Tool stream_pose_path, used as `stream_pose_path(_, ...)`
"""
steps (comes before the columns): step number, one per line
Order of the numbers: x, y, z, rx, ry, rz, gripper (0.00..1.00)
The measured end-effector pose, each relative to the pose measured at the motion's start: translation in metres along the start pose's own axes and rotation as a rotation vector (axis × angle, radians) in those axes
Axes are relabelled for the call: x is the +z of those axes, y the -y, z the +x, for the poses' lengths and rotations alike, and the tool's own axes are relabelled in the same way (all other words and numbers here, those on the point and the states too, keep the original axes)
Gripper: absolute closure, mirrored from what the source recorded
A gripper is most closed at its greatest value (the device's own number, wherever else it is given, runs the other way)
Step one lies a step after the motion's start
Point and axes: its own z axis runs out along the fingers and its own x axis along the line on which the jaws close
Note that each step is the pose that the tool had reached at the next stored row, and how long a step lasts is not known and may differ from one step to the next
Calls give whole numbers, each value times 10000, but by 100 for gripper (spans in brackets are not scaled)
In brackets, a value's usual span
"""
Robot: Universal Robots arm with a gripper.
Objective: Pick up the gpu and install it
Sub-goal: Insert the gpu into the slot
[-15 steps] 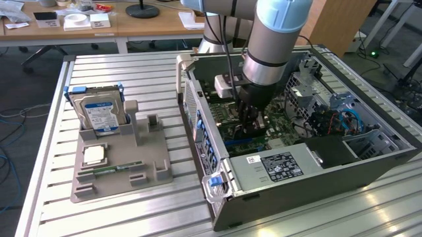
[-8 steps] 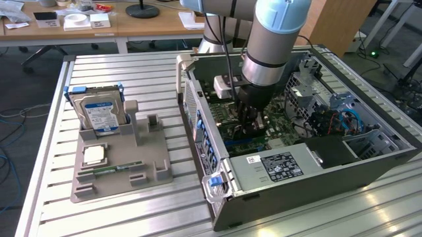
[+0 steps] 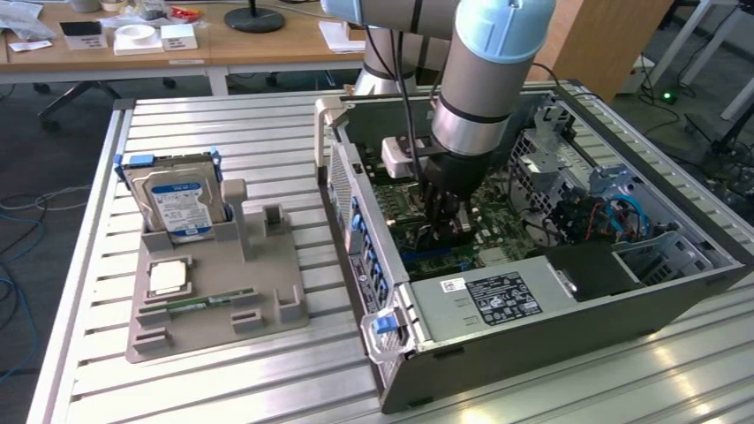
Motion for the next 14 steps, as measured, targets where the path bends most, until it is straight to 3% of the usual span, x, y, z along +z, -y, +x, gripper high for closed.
stream_pose_path(14,41,-1,1,0,-4,-2,74)
